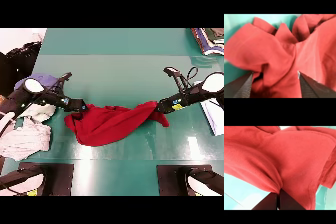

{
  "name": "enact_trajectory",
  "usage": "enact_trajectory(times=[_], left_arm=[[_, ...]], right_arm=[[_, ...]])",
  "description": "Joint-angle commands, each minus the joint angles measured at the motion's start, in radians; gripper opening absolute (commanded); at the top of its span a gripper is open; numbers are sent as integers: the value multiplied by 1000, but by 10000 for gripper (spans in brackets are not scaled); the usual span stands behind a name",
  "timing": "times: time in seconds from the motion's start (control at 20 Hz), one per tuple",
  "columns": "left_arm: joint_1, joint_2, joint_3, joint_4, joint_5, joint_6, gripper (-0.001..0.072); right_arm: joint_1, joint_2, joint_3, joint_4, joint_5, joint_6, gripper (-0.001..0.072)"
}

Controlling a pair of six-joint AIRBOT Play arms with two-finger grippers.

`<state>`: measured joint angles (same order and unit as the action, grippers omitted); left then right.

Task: Fold the shirts.

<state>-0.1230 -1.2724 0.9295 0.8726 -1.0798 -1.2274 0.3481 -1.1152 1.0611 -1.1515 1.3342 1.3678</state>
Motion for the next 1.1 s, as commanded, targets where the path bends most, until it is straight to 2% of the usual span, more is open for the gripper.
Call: enact_trajectory(times=[0.0,0.05,0.1,0.15,0.35,0.65,0.8,0.9,1.05], left_arm=[[-16,-69,2,-37,35,5,392],[-15,-69,8,-39,56,5,212],[-16,-69,21,-38,68,5,92],[-16,-69,46,-38,69,5,29],[-15,-6,280,-13,26,5,28],[-16,245,784,113,53,5,28],[-16,335,971,123,52,5,29],[-16,376,1054,123,54,5,29],[-16,393,1182,114,80,4,28]], right_arm=[[1,1,0,0,-1,0,15],[1,1,0,0,-6,0,15],[1,1,0,0,-17,0,15],[1,1,1,0,-36,0,15],[0,1,153,-4,-48,0,15],[0,1,677,-102,-45,0,15],[0,1,894,-118,-15,-1,14],[1,3,996,-133,10,-1,15],[1,62,1015,-137,-8,-25,15]])
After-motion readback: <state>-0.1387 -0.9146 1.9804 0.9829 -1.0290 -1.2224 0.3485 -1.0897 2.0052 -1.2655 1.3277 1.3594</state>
